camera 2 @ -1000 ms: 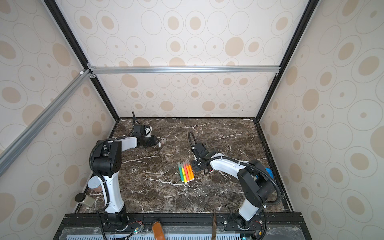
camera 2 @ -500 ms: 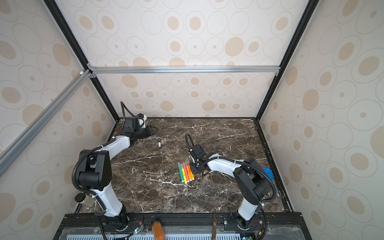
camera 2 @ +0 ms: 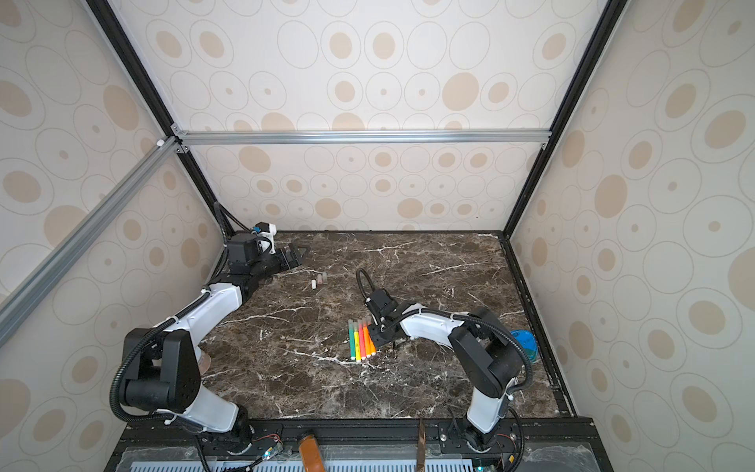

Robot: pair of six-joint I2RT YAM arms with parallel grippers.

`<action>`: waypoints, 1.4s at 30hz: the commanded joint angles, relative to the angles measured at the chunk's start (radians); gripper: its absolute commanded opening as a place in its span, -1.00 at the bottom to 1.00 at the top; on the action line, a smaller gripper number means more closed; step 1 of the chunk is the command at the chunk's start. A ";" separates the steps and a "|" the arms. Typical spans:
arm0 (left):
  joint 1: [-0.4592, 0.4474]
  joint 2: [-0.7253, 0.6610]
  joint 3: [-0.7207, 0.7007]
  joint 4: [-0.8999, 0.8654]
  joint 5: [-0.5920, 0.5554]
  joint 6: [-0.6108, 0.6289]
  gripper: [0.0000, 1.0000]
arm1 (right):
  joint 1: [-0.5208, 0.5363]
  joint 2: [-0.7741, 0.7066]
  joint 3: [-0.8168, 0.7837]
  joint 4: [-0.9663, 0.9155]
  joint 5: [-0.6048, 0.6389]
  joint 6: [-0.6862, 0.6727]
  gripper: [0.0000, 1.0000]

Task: Remove pen caps from pens
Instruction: Move the pens to the center of the table, then pick up the pen from the center of the table.

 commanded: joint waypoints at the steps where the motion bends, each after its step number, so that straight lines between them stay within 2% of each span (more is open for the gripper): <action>1: -0.003 -0.041 -0.014 0.055 -0.014 -0.028 1.00 | 0.008 -0.023 0.027 -0.040 0.052 0.026 -0.14; 11: -0.004 -0.072 -0.048 0.084 -0.006 -0.042 1.00 | 0.018 -0.011 0.050 -0.036 -0.035 0.081 -0.13; 18: -0.005 -0.075 -0.054 0.075 0.001 -0.032 1.00 | 0.032 0.029 0.058 -0.040 -0.038 0.092 -0.13; 28: -0.005 -0.063 -0.054 0.072 0.006 -0.029 0.97 | 0.053 0.096 0.077 -0.107 0.019 0.101 -0.18; 32: -0.006 -0.057 -0.052 0.069 0.018 -0.026 0.95 | 0.055 0.105 0.059 -0.113 0.030 0.096 -0.31; 35: -0.008 -0.055 -0.055 0.066 0.035 -0.023 0.91 | 0.055 0.103 0.050 -0.115 0.027 0.087 -0.62; 37: -0.011 -0.056 -0.061 0.061 0.049 -0.020 0.89 | 0.054 0.094 0.043 -0.114 0.029 0.080 -0.75; 42: -0.047 -0.054 -0.092 0.061 0.092 -0.015 0.72 | 0.022 0.041 0.022 -0.102 0.018 0.059 -0.88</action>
